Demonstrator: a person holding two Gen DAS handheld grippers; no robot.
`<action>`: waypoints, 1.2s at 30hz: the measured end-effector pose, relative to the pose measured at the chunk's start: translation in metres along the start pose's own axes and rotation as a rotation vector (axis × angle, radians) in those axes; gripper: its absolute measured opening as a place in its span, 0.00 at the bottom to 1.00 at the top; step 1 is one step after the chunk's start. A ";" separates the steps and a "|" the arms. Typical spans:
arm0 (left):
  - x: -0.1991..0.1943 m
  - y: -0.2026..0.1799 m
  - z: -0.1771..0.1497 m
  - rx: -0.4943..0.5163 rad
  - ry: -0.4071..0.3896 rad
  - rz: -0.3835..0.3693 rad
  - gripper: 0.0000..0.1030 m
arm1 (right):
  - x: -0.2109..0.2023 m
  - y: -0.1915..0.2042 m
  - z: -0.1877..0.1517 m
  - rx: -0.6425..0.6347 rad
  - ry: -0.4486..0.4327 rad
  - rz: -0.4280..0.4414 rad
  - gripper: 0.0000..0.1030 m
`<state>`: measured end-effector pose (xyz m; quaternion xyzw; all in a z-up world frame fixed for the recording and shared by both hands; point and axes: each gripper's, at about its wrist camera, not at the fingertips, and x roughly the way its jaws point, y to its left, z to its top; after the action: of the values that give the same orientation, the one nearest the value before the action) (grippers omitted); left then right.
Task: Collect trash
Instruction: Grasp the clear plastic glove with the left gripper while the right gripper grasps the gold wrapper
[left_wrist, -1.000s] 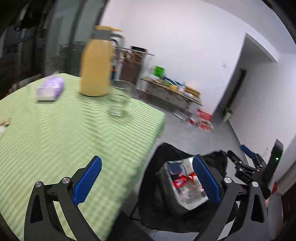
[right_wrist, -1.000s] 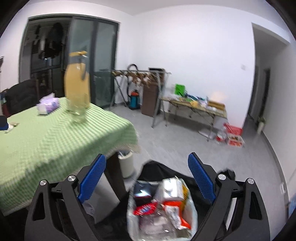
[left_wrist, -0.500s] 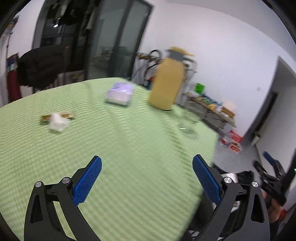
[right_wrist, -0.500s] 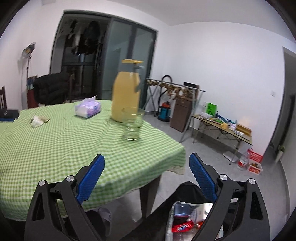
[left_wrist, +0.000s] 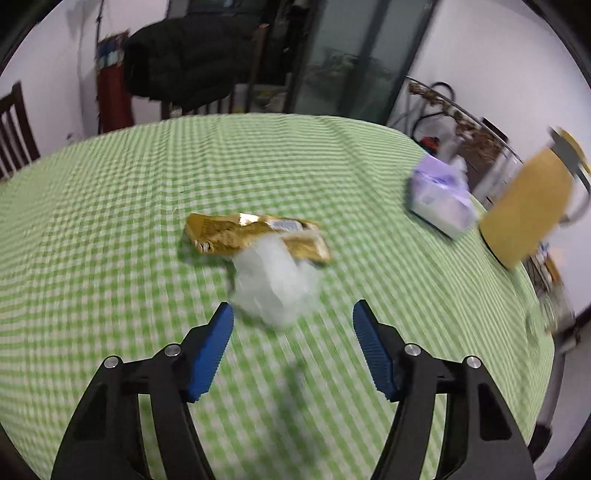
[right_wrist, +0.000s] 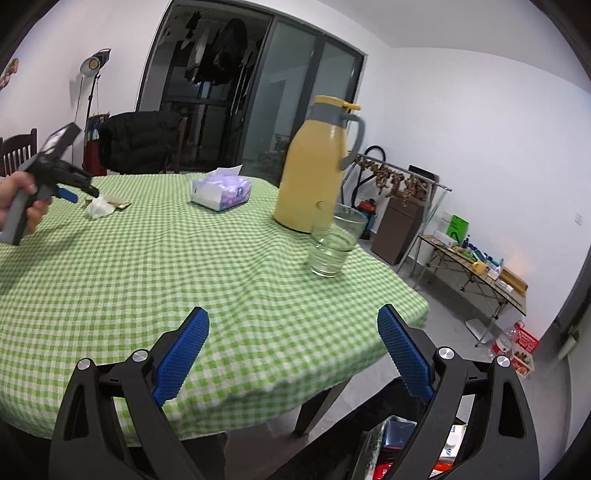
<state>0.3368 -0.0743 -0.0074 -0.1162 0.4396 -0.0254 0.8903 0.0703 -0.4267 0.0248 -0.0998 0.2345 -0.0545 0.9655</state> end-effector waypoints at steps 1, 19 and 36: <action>0.009 0.003 0.007 -0.016 0.008 -0.017 0.62 | 0.005 0.003 0.003 -0.005 0.006 0.006 0.86; -0.124 0.074 0.081 -0.130 -0.320 -0.269 0.13 | 0.105 0.109 0.110 -0.070 -0.035 0.231 0.86; -0.108 0.187 0.087 -0.348 -0.267 -0.159 0.14 | 0.270 0.385 0.196 -0.609 0.170 0.662 0.86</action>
<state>0.3287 0.1390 0.0841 -0.3044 0.3050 -0.0039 0.9024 0.4222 -0.0604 -0.0081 -0.2937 0.3375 0.3202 0.8350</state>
